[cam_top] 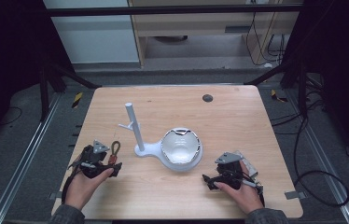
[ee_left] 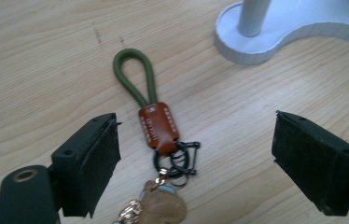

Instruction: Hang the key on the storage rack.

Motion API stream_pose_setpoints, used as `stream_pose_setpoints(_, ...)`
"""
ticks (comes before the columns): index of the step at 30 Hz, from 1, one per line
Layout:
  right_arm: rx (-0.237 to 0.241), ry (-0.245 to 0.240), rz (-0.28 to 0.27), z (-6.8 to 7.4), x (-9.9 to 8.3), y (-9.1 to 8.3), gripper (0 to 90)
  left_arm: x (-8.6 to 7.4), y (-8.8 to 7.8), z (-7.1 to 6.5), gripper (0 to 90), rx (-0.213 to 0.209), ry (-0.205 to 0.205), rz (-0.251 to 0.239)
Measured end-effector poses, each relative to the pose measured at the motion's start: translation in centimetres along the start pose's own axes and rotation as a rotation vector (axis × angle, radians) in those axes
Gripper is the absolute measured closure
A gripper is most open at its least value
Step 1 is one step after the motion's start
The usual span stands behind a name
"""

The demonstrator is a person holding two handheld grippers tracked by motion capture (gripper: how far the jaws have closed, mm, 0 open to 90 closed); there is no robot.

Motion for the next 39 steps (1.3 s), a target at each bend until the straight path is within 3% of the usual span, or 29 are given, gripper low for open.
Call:
stream_pose_setpoints(4, -0.002, 0.001, -0.001, 0.0, 0.0, 0.0, 0.6, 0.3, 0.3, 1.1, 23.7, 0.024, 0.009, 0.047)
stream_pose_setpoints(7, -0.001, 0.003, -0.001, 0.0, 0.0, 0.0, 0.6, 0.6, 1.2, 1.9, 30.3, 0.025, -0.010, 0.099)
stream_pose_setpoints(12, -0.002, 0.002, -0.004, 0.0, 0.0, 0.0, 0.6, 0.6, 2.3, 2.2, 38.6, 0.004, -0.040, 0.165)
stream_pose_setpoints(19, -0.002, 0.000, -0.003, 0.1, -0.1, -0.1, 0.6, 0.1, 3.2, 2.4, 46.6, -0.008, -0.079, 0.214)
stream_pose_setpoints(25, -0.001, 0.001, -0.003, 0.1, -0.1, -0.1, 0.6, -0.1, 4.2, 1.9, 50.9, -0.025, -0.103, 0.249)
stream_pose_setpoints(39, -0.002, -0.002, -0.005, 0.1, -0.1, -0.1, 0.6, -0.1, 5.1, 2.2, 56.2, -0.012, -0.147, 0.252)
Point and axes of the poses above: each handheld gripper's, and its own axes: y roughly forward along the jaws, x roughly out of its top, z roughly to its left, the point moved 9 cm from there along y, roughly forward along the jaws, and after that the axes turned 1 degree about y, right-handed, at the moved point
